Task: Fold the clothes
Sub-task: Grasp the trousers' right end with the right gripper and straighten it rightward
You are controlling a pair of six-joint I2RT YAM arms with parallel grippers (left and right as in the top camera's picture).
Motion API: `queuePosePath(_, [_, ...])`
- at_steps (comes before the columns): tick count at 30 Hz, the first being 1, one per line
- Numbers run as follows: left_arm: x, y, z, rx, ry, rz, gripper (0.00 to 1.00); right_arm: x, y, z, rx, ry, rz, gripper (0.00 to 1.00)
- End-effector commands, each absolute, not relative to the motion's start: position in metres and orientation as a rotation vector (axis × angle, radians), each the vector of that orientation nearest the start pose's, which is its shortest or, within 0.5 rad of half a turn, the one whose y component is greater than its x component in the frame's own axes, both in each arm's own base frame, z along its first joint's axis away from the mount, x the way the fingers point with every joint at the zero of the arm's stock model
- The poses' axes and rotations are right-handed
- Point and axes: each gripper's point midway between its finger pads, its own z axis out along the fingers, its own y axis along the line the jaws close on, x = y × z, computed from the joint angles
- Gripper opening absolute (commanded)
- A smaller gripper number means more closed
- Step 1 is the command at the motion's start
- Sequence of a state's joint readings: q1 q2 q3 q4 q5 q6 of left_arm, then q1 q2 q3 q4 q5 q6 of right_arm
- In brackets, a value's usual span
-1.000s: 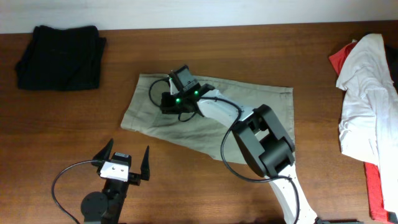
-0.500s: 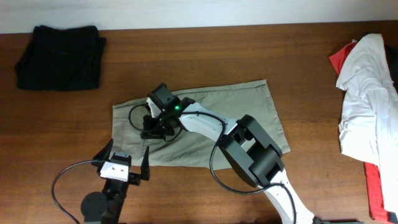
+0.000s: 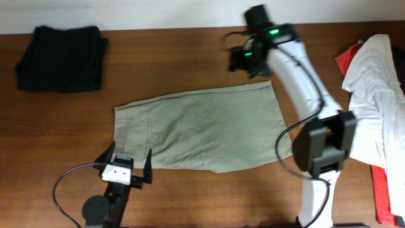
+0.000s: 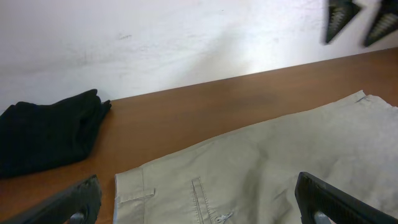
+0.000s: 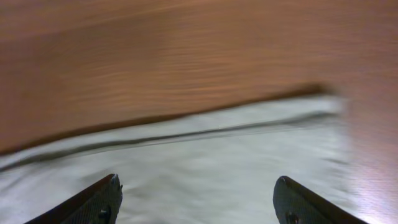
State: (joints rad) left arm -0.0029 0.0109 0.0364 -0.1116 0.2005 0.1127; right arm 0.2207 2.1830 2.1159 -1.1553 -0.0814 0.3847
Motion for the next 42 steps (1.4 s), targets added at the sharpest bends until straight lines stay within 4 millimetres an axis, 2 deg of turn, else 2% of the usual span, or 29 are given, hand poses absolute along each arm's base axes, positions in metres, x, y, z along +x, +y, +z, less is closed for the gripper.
queuePosePath(1, [0.241, -0.032, 0.16, 0.247, 1.639, -0.062, 0.99, 0.486, 0.056, 0.192, 0.349, 2.715, 0.163, 0.81])
queuePosePath(3, [0.241, -0.032, 0.16, 0.247, 1.639, -0.062, 0.99, 0.474, 0.031, 0.219, 0.408, 2.674, 0.15, 0.81])
queuePosePath(5, [0.241, -0.032, 0.16, 0.247, 1.639, -0.062, 0.99, 0.452, 0.001, 0.243, 0.475, 2.648, 0.041, 0.83])
queuePosePath(7, [0.241, -0.032, 0.16, 0.247, 1.639, -0.062, 0.99, 0.428, -0.018, 0.249, 0.473, 2.695, -0.033, 0.91])
queuePosePath(9, [0.241, -0.032, 0.16, 0.247, 1.639, -0.062, 0.99, 0.409, -0.027, 0.234, 0.427, 2.806, -0.074, 0.99])
queuePosePath(10, [0.241, -0.032, 0.16, 0.247, 1.639, -0.062, 0.99, 0.402, -0.029, 0.224, 0.402, 2.853, -0.089, 0.99])
queuePosePath(13, [0.241, -0.032, 0.16, 0.247, 1.639, -0.062, 0.99, 0.387, -0.028, 0.183, 0.384, 2.973, -0.107, 0.99])
queuePosePath(16, [0.241, -0.032, 0.16, 0.247, 1.639, -0.062, 0.99, 0.378, -0.025, 0.127, 0.36, 3.048, -0.1, 1.0])
queuePosePath(18, [0.241, -0.032, 0.16, 0.247, 1.639, -0.062, 0.99, 0.37, -0.013, 0.09, 0.349, 3.084, 0.0, 0.92])
queuePosePath(19, [0.241, -0.032, 0.16, 0.247, 1.639, -0.062, 0.99, 0.369, -0.008, 0.078, 0.329, 3.09, 0.048, 0.85])
queuePosePath(20, [0.241, -0.032, 0.16, 0.247, 1.639, -0.062, 0.99, 0.367, 0.004, 0.061, 0.238, 3.092, 0.159, 0.84])
queuePosePath(22, [0.241, -0.032, 0.16, 0.247, 1.639, -0.062, 0.99, 0.367, 0.017, 0.048, 0.122, 3.072, 0.267, 0.84])
queuePosePath(25, [0.241, -0.032, 0.16, 0.247, 1.639, -0.062, 0.99, 0.367, 0.018, 0.024, 0.084, 3.036, 0.273, 0.83])
queuePosePath(28, [0.241, -0.032, 0.16, 0.247, 1.639, -0.062, 0.99, 0.366, 0.018, 0.013, 0.082, 3.021, 0.271, 0.79])
queuePosePath(29, [0.241, -0.032, 0.16, 0.247, 1.639, -0.062, 0.99, 0.367, 0.018, 0.011, 0.081, 3.015, 0.271, 0.73])
queuePosePath(34, [0.241, -0.032, 0.16, 0.247, 1.639, -0.062, 0.99, 0.372, 0.018, 0.011, 0.079, 2.994, 0.27, 0.65])
queuePosePath(37, [0.241, -0.032, 0.16, 0.247, 1.639, -0.062, 0.99, 0.371, 0.018, 0.01, 0.079, 2.996, 0.27, 0.64])
queuePosePath(42, [0.241, -0.032, 0.16, 0.247, 1.639, -0.062, 0.99, 0.369, 0.017, -0.005, 0.083, 3.029, 0.263, 0.64])
